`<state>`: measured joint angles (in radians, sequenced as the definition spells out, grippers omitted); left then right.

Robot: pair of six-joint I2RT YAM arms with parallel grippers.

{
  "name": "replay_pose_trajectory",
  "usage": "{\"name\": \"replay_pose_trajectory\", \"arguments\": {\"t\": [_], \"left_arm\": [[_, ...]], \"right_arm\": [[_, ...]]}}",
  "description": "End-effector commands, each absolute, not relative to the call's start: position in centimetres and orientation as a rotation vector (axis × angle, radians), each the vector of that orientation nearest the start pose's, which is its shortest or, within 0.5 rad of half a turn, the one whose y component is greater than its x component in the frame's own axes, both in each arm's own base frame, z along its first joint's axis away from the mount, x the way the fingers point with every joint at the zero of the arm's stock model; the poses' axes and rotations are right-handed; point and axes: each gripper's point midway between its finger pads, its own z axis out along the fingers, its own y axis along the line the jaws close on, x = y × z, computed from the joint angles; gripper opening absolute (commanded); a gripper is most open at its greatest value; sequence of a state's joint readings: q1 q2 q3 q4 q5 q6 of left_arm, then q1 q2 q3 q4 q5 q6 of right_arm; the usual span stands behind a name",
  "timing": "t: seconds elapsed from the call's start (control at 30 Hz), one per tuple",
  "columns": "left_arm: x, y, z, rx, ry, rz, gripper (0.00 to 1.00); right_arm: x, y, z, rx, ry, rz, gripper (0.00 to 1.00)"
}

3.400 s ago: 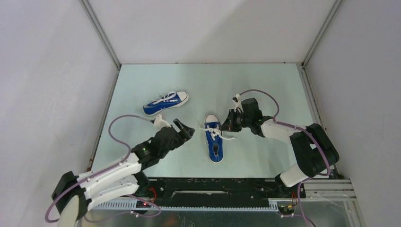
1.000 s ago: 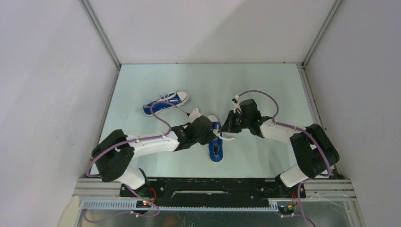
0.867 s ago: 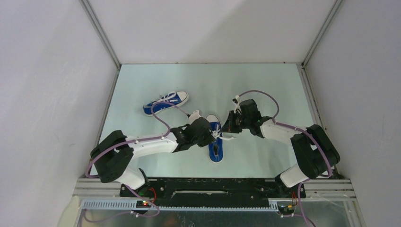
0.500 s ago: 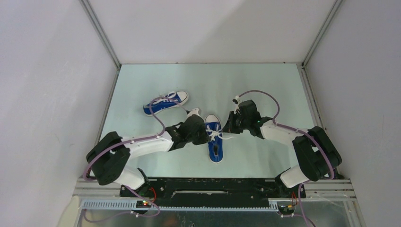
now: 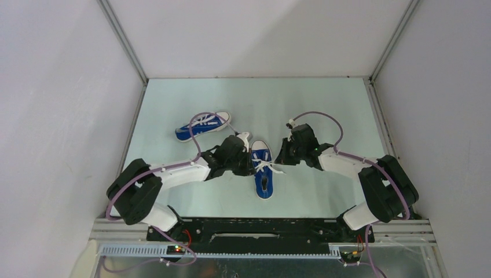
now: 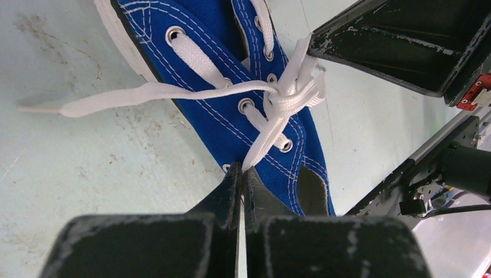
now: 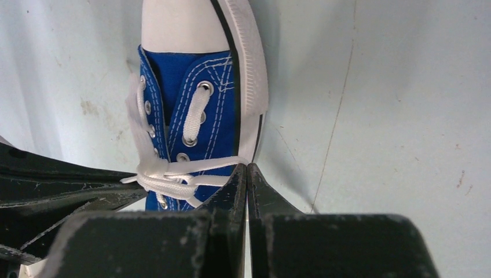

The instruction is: Tie the shoes

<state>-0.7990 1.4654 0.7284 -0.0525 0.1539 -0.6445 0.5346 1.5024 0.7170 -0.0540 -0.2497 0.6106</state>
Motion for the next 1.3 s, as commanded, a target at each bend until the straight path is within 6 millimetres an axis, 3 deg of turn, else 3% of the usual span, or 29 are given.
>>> {"name": "replay_pose_trajectory", "arguments": {"t": [0.0, 0.4, 0.6, 0.8, 0.97, 1.13, 1.27], "left_arm": [[22.2, -29.6, 6.0, 0.357, 2.494, -0.816, 0.0], [23.4, -26.4, 3.3, 0.329, 2.557, -0.613, 0.0], [23.8, -27.1, 3.9, 0.357, 2.52, -0.654, 0.0], [24.7, -26.2, 3.8, 0.32, 2.515, -0.645, 0.0], [25.0, -27.0, 4.9, 0.385, 2.469, -0.697, 0.0], [25.2, -27.7, 5.6, 0.424, 2.446, -0.727, 0.0], [25.1, -27.7, 5.8, 0.436, 2.441, -0.73, 0.0]], "right_arm": [[28.3, 23.2, 6.1, -0.035, 2.485, 0.729, 0.0], [29.0, 21.8, 5.4, 0.007, 2.482, 0.592, 0.0], [28.9, 23.2, 7.3, -0.06, 2.405, 0.619, 0.0], [29.2, 22.1, 7.9, -0.038, 2.396, 0.582, 0.0], [28.5, 23.1, 9.3, -0.06, 2.358, 0.617, 0.0], [27.0, 24.5, 9.4, 0.011, 2.395, 0.674, 0.0], [26.4, 24.0, 8.7, 0.13, 2.407, 0.578, 0.0]]}}
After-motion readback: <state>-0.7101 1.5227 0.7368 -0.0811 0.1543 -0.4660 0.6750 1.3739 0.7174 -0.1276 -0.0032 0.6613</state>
